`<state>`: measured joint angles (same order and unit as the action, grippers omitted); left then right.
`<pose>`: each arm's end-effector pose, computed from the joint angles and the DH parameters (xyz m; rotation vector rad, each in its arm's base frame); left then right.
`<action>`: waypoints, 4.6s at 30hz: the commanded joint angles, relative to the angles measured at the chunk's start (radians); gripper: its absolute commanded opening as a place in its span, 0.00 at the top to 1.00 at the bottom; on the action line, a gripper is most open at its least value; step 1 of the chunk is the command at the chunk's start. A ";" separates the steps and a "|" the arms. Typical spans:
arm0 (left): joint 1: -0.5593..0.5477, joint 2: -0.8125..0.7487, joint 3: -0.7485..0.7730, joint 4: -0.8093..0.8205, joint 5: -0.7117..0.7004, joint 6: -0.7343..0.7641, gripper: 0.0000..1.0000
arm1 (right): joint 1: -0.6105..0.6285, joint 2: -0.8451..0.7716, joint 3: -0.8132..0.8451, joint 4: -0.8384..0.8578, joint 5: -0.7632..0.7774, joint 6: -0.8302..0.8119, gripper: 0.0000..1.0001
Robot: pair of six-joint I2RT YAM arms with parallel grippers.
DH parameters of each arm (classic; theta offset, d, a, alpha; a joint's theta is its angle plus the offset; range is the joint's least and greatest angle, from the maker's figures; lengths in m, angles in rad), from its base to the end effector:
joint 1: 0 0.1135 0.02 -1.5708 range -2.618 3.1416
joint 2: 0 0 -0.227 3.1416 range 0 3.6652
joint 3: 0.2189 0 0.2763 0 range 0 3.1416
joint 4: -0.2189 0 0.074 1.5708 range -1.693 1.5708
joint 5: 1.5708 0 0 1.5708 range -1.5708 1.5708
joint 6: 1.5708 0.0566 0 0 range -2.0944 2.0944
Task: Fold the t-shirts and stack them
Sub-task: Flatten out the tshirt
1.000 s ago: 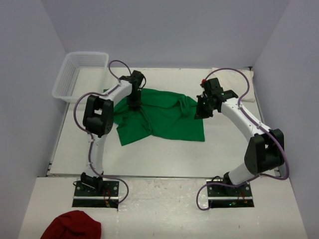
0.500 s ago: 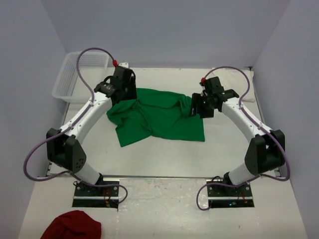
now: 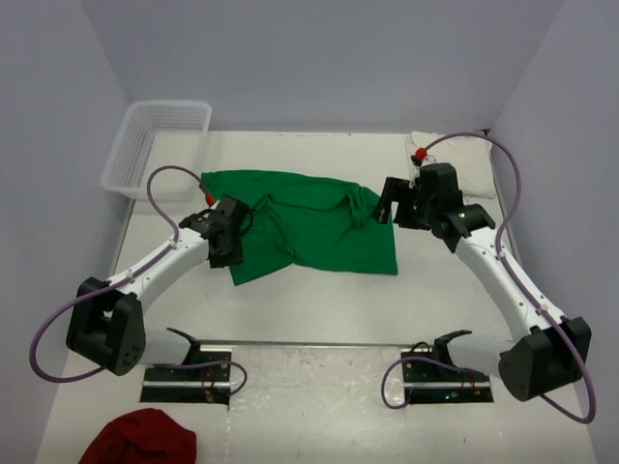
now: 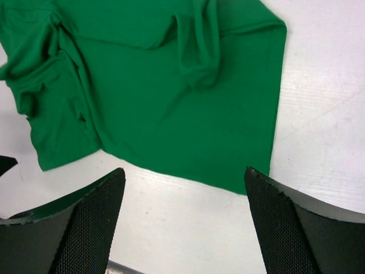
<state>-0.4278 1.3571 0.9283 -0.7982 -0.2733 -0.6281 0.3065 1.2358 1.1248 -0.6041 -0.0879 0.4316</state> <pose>0.2660 -0.1045 0.1568 -0.3351 2.6881 0.0848 0.3022 0.1008 0.2721 0.0990 2.3281 0.4788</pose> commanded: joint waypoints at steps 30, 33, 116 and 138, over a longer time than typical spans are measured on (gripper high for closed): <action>0.110 0.122 -0.177 0.264 0.266 0.079 0.60 | -0.003 -0.240 -0.234 0.106 0.027 0.002 0.15; 0.112 0.152 -0.166 0.260 0.253 0.071 0.59 | -0.003 -0.230 -0.224 0.106 0.033 -0.005 0.15; 0.129 -0.225 -0.008 0.083 0.468 0.120 1.00 | -0.014 0.258 -0.287 0.038 0.178 0.292 1.00; 0.129 -0.608 0.535 -0.001 0.174 0.295 1.00 | 0.034 -0.137 0.325 -0.250 0.295 -0.069 1.00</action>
<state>-0.3065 0.7773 1.3499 -0.8326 -0.0593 -0.4194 0.3397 1.1446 1.3575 -0.7898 0.1680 0.4477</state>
